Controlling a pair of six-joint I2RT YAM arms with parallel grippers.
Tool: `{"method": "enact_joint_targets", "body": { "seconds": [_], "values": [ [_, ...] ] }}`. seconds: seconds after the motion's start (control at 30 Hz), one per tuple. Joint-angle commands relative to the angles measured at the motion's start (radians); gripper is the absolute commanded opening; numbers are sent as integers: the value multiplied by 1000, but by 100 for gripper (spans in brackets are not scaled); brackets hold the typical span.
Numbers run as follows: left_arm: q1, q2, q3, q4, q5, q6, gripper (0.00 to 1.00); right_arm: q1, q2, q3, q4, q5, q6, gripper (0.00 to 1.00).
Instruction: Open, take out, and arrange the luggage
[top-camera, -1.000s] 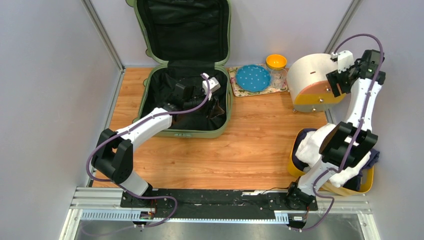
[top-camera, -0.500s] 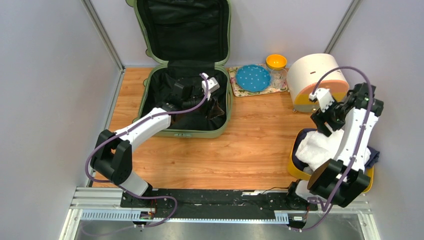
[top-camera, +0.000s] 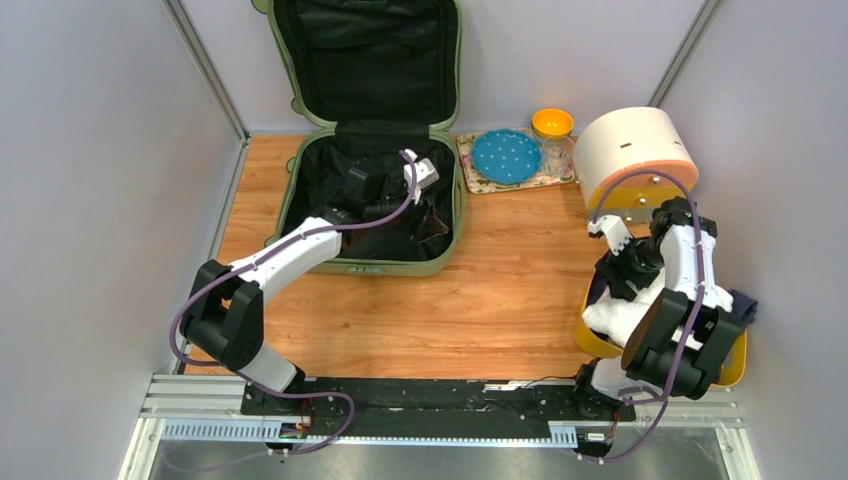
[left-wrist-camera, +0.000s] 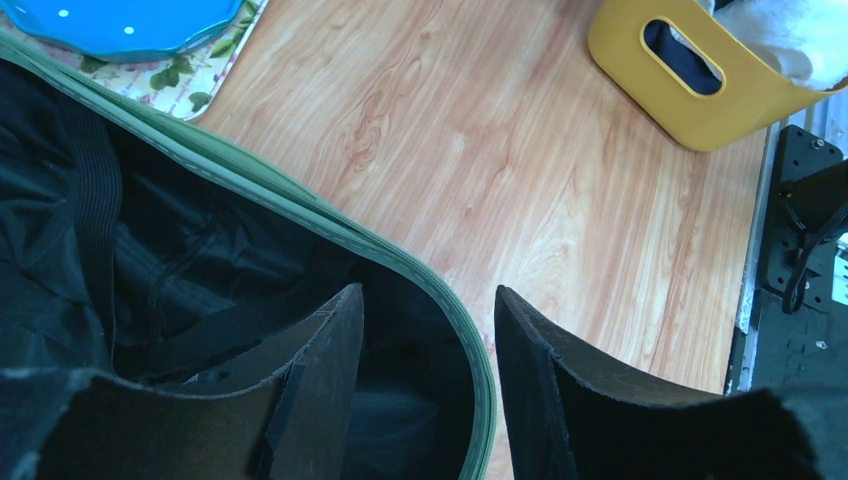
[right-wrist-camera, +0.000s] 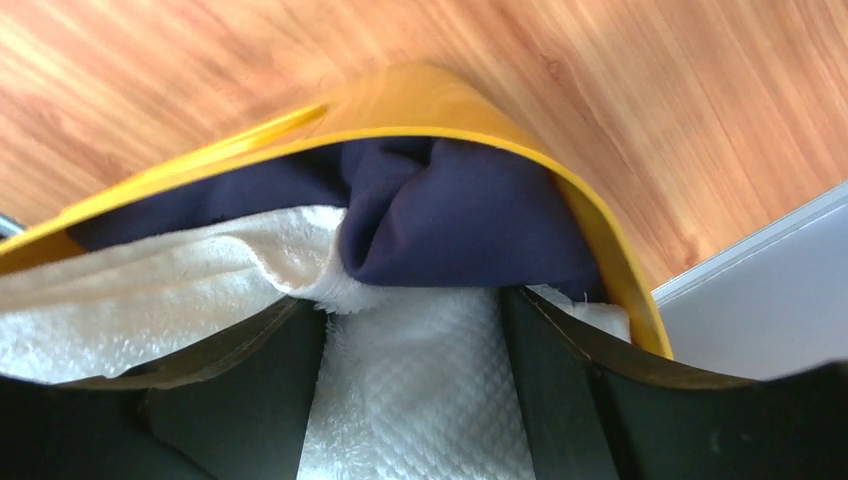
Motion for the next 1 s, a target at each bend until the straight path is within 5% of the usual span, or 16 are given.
{"method": "enact_joint_targets", "body": {
  "seconds": [0.0, 0.27, 0.4, 0.8, 0.97],
  "values": [
    [6, -46, 1, 21, 11, 5, 59, 7, 91, -51, 177, -46, 222, 70],
    [4, -32, 18, 16, -16, 14, 59, 141, 137, -8, 401, -42, 500, 73],
    [4, -29, 28, 16, -34, 26, 59, 151, 171, 46, 536, 111, 711, 73],
    [18, -69, -8, -19, -75, 40, 60, -98, 87, -24, 489, 208, 1071, 75],
    [21, -49, 19, -25, -59, 43, 60, -144, 74, 6, 465, 113, 1241, 76]
  ]
}}
